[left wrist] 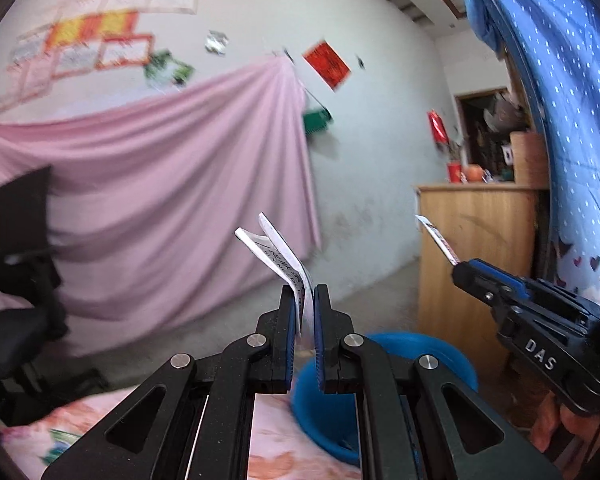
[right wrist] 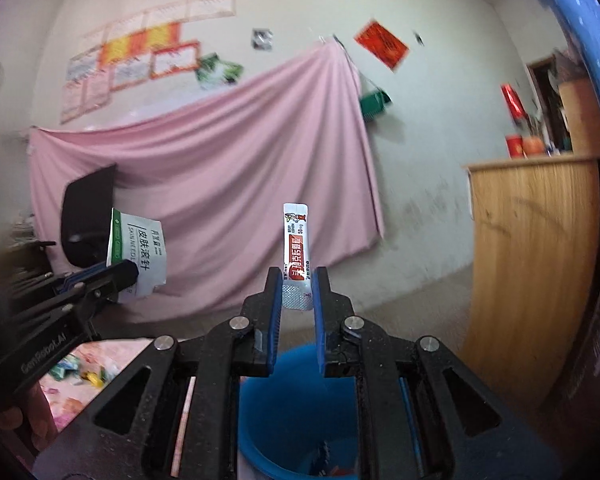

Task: Collect trash
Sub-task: 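Carry the card and toothpaste tube over the blue basin, then open both grippers to drop the card and tube into the basin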

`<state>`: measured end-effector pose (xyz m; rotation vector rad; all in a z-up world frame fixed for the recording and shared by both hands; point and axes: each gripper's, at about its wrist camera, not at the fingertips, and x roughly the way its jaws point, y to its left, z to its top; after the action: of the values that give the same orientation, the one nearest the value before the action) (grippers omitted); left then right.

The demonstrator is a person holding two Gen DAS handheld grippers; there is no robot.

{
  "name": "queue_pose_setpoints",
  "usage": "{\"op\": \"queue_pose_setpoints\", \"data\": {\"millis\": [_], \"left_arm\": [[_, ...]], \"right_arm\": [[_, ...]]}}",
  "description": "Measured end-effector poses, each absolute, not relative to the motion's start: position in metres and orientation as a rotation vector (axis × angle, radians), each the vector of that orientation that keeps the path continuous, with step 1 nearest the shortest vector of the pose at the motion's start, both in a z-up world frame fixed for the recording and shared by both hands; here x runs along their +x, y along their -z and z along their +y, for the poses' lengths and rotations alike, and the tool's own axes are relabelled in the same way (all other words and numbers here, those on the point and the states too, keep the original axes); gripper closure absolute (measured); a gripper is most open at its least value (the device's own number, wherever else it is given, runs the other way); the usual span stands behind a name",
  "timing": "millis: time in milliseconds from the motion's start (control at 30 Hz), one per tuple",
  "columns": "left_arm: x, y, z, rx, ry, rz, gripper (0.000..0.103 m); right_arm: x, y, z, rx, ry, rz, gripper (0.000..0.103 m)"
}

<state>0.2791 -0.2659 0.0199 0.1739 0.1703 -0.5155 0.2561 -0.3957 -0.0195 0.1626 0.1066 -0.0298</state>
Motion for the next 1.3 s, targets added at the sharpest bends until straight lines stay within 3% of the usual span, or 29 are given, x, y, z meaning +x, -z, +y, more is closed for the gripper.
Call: {"op": "queue_pose_setpoints", "data": {"millis": [500,733,900,933,1000,1133,1300], "left_arm": [[0.360,0.008,-0.300,0.004,0.619,0.691,0.097],[0.377,0.012,-0.300,-0.038,0.600,0.779,0.096],[0.379,0.011,-0.297,-0.017,0.566,0.801,0.088],[0.381,0.011,-0.295,-0.021,0.556,0.805,0.079],[0.381,0.011,-0.289,-0.047,0.548,0.794,0.072],[0.373,0.007,-0.269,-0.063,0.514,0.752,0.071],[0.355,-0.008,-0.236,-0.074,0.456,0.649,0.056]], "right_arm": [[0.299,0.067,-0.439,0.304,0.051,0.388,0.064],[0.312,0.081,-0.441,0.323,0.035,0.454,0.064],[0.321,0.086,-0.441,0.326,0.026,0.489,0.063],[0.322,0.087,-0.441,0.326,0.027,0.494,0.063],[0.324,0.087,-0.439,0.324,0.024,0.501,0.063],[0.323,0.081,-0.436,0.318,0.015,0.480,0.061],[0.315,0.062,-0.422,0.298,-0.003,0.405,0.044]]}}
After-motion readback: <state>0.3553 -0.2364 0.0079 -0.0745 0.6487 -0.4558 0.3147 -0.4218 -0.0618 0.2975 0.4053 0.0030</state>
